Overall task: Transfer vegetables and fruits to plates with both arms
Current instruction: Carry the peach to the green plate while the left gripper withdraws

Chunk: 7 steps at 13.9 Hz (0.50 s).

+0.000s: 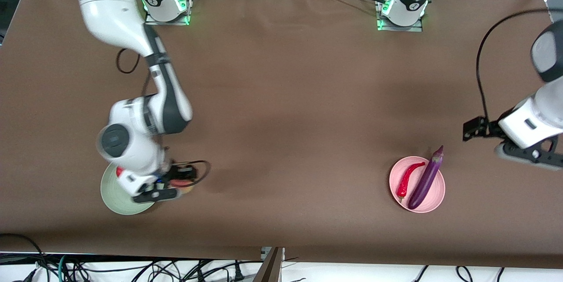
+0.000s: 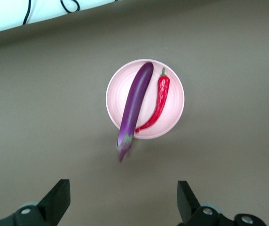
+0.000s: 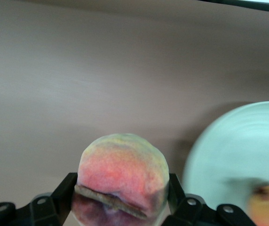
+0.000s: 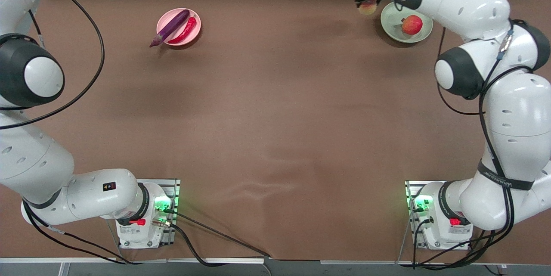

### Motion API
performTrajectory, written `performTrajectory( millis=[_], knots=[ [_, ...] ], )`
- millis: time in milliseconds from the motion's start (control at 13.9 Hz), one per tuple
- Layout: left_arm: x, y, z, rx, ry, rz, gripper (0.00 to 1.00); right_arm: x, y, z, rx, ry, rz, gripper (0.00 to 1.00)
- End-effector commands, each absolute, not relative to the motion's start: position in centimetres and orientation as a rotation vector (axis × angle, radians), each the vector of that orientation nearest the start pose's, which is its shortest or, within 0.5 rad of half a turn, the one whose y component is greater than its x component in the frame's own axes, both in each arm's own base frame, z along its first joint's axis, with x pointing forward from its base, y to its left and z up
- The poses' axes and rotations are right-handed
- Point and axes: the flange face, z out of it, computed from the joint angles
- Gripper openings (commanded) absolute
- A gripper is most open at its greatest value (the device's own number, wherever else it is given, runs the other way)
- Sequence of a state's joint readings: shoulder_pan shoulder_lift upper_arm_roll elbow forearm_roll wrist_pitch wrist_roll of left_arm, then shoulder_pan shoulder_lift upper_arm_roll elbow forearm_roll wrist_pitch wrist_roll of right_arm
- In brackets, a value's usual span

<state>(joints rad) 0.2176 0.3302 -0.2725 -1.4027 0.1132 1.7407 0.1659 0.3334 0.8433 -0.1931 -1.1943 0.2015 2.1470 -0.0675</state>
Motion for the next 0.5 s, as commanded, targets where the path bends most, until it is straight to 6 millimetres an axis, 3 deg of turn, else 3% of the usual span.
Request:
performTrajectory(
  millis=[0,216,288,432],
  knots=[
    [63.3,0.1,54.4,-3.118,0.314,0.082,1.00,75.1,13.0,28.4,-3.046,-0.426,-0.131,0.23],
    [60.5,0.4,58.2,-3.122,0.192,0.049,1.00,75.2,8.3,26.7,-3.040,-0.519,-0.102,0.24],
    [59.5,-0.5,59.1,-3.116,0.195,0.035,1.00,75.2,7.7,26.4,-3.038,-0.537,-0.094,0.24],
    [57.6,0.3,59.6,-3.116,0.160,0.033,1.00,75.0,7.3,25.5,-3.040,-0.530,-0.083,0.25]
  ],
)
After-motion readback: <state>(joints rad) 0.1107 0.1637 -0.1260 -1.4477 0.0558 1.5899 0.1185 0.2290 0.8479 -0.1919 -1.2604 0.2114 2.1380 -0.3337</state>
